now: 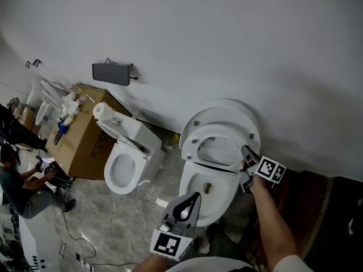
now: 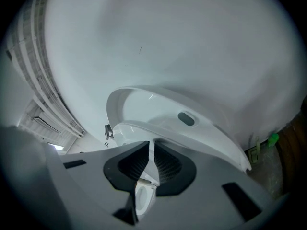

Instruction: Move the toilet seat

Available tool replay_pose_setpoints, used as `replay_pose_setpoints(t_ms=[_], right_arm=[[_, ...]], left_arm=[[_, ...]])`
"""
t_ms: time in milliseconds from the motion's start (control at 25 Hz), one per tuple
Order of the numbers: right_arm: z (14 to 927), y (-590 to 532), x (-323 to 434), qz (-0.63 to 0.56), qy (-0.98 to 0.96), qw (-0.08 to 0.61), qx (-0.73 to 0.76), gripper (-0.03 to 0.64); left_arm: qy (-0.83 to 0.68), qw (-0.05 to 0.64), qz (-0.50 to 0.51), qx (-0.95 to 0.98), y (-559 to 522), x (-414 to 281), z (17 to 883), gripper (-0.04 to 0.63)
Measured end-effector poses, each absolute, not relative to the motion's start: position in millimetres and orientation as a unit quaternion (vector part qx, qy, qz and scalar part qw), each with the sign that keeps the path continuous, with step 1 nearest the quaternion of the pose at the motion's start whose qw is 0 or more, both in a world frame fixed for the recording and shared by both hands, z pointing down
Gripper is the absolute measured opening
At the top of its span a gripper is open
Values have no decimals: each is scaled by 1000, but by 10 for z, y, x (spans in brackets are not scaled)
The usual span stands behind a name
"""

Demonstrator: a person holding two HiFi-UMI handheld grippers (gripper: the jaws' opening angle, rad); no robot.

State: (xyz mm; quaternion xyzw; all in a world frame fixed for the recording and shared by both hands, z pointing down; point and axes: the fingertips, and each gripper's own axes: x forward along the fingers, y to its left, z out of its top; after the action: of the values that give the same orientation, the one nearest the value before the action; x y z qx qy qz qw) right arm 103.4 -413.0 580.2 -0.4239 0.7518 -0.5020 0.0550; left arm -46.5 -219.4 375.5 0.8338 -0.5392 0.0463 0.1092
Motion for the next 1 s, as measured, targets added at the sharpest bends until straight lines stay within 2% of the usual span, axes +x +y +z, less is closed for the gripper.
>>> replay_pose_setpoints(t_ms=[360,1000], right_arm=[[5870,-4406,1063,-465,763,18,-448,43],[5913,-4563,1059,-440,766,5,-469,38]], left_arm=[[-538,120,48,833,-2350,-403,3822,3],[-506,135,39,851,-3063,127,3989,3]])
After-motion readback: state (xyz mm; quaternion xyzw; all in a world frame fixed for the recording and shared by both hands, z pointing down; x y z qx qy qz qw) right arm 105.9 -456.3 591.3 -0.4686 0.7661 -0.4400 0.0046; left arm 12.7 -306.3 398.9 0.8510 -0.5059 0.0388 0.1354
